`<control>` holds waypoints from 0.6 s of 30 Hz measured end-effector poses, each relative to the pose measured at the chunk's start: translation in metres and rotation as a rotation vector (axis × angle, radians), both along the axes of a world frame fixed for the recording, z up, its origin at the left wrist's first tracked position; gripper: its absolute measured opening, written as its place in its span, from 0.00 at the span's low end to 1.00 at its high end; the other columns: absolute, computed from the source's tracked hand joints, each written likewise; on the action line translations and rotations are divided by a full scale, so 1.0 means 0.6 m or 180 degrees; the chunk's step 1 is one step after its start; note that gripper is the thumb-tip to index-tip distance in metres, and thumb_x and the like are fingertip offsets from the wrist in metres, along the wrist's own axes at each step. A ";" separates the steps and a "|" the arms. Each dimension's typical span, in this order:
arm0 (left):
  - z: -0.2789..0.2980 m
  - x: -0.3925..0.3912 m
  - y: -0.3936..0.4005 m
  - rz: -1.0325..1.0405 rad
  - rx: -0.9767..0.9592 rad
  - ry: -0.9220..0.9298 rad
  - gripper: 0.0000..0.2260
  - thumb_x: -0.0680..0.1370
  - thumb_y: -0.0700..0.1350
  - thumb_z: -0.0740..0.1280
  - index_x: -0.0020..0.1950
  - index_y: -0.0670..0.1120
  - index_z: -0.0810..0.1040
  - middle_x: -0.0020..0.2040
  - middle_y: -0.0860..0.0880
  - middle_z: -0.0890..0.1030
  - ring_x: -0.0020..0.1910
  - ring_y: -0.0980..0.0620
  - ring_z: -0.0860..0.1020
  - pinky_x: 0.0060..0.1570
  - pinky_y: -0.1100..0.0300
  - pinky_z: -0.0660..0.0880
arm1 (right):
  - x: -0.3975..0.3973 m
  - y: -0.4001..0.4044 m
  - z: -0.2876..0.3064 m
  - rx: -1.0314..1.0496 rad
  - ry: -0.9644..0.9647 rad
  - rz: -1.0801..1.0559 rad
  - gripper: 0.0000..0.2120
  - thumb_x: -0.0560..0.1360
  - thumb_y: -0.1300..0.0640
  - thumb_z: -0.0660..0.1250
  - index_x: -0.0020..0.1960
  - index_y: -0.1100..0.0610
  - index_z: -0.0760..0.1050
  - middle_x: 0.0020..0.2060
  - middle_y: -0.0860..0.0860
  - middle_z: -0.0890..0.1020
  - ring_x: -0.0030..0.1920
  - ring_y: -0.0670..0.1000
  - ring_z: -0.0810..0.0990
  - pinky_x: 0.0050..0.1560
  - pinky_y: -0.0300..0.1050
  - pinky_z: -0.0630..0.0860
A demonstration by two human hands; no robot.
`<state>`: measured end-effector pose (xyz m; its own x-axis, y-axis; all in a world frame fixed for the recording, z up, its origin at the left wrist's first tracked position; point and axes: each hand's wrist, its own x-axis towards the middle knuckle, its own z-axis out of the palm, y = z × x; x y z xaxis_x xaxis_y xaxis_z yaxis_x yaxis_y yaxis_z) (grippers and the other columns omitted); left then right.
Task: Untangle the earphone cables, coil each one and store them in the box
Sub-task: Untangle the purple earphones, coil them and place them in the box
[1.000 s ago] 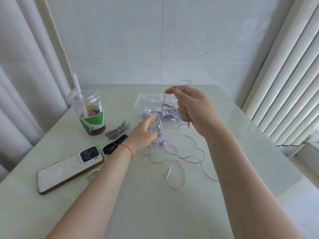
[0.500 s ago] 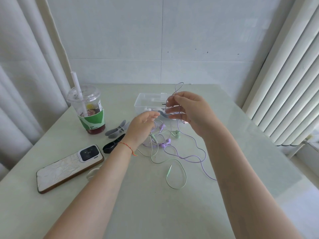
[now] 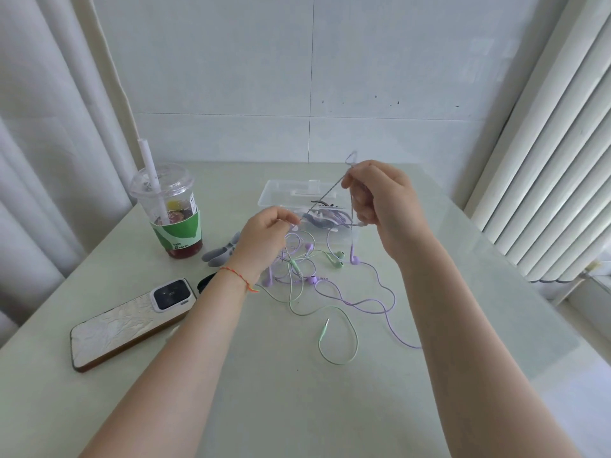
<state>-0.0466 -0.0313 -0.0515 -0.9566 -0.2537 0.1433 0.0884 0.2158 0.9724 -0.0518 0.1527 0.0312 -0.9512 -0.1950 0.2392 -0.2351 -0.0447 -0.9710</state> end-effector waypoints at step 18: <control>0.058 0.033 0.024 -0.1342 0.0323 0.0241 0.13 0.76 0.45 0.62 0.59 0.49 0.80 0.53 0.50 0.83 0.53 0.53 0.80 0.61 0.57 0.71 | 0.007 -0.004 -0.011 0.2440 0.0623 0.0489 0.09 0.75 0.55 0.65 0.38 0.53 0.80 0.26 0.46 0.69 0.26 0.46 0.62 0.26 0.35 0.60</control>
<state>-0.0270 -0.0172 -0.0166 -0.9673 0.1403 0.2115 0.2202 0.0494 0.9742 -0.0477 0.1505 0.0246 -0.8551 -0.4977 0.1453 -0.4494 0.5717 -0.6865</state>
